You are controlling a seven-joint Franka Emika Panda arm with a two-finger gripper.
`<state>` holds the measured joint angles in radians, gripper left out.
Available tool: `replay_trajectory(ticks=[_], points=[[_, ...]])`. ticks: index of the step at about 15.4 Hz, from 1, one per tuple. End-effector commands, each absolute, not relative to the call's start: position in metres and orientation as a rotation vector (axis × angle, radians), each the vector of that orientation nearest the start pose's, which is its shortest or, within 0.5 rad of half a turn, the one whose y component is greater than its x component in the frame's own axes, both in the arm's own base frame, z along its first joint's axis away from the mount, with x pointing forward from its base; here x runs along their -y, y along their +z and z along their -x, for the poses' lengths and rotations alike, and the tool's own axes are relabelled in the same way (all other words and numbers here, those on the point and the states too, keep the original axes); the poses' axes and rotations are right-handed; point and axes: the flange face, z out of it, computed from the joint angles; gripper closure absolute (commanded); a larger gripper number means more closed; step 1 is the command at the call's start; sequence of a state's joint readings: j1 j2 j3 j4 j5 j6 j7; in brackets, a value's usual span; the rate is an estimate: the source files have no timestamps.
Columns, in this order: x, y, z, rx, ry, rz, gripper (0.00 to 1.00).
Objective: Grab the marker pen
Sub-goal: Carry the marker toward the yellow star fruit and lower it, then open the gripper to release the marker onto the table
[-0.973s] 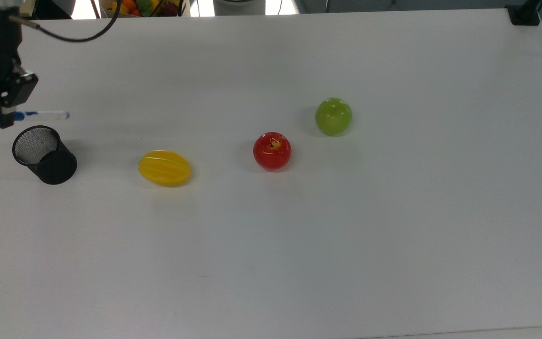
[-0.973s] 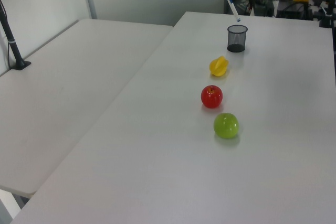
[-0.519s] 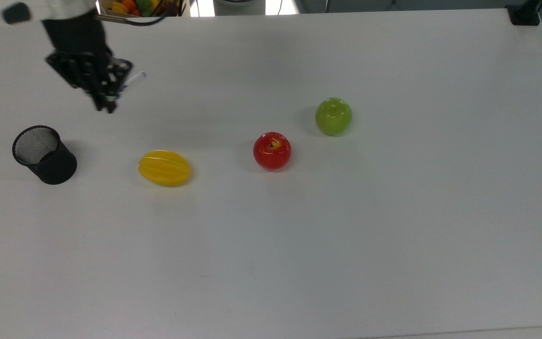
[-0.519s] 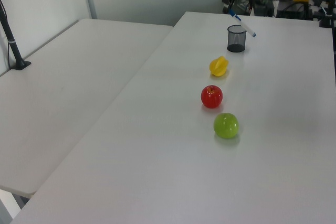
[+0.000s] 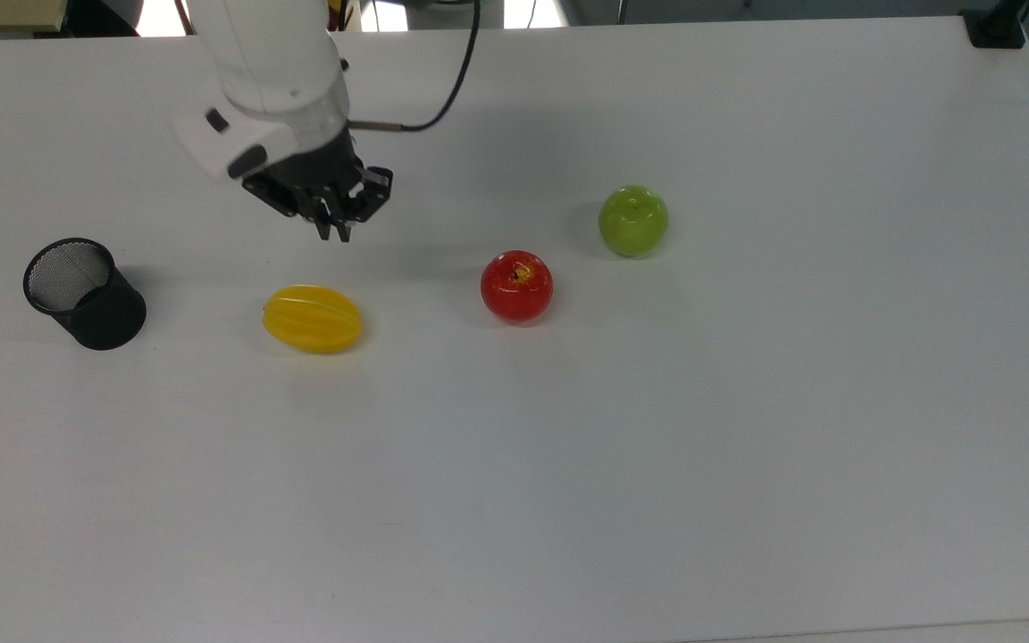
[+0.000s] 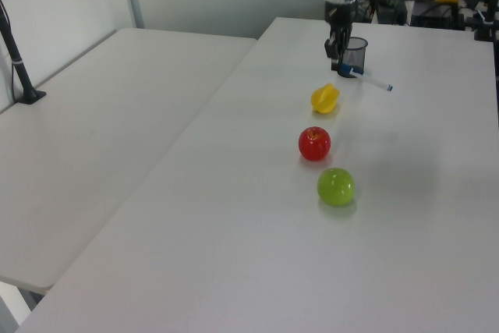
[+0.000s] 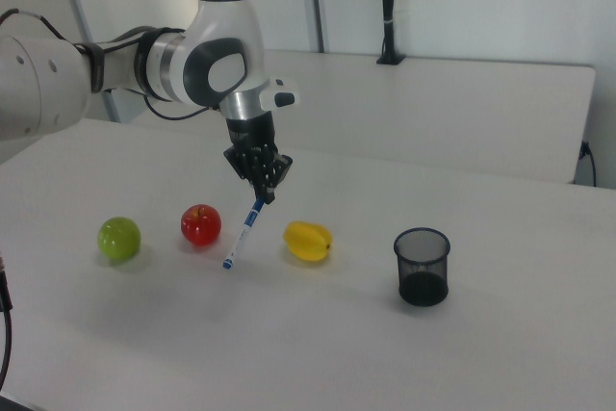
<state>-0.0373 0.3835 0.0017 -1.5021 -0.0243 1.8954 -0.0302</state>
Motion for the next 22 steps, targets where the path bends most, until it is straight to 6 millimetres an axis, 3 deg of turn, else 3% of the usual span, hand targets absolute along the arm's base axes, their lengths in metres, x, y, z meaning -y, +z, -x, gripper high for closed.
replay_trajectory(ticks=[1,5,7,10,12,20,22], points=[[0.024,0.443,-0.672,0.072,0.018,3.186,0.88],[0.018,0.401,-0.678,0.081,0.108,3.189,0.88],[0.017,0.395,-0.678,0.085,0.123,3.189,0.87],[0.005,0.382,-0.679,0.121,0.152,3.188,0.76],[0.004,0.371,-0.681,0.13,0.175,3.2,0.75],[-0.005,0.362,-0.682,0.158,0.178,3.212,0.7],[-0.006,0.362,-0.682,0.158,0.178,3.212,0.57]])
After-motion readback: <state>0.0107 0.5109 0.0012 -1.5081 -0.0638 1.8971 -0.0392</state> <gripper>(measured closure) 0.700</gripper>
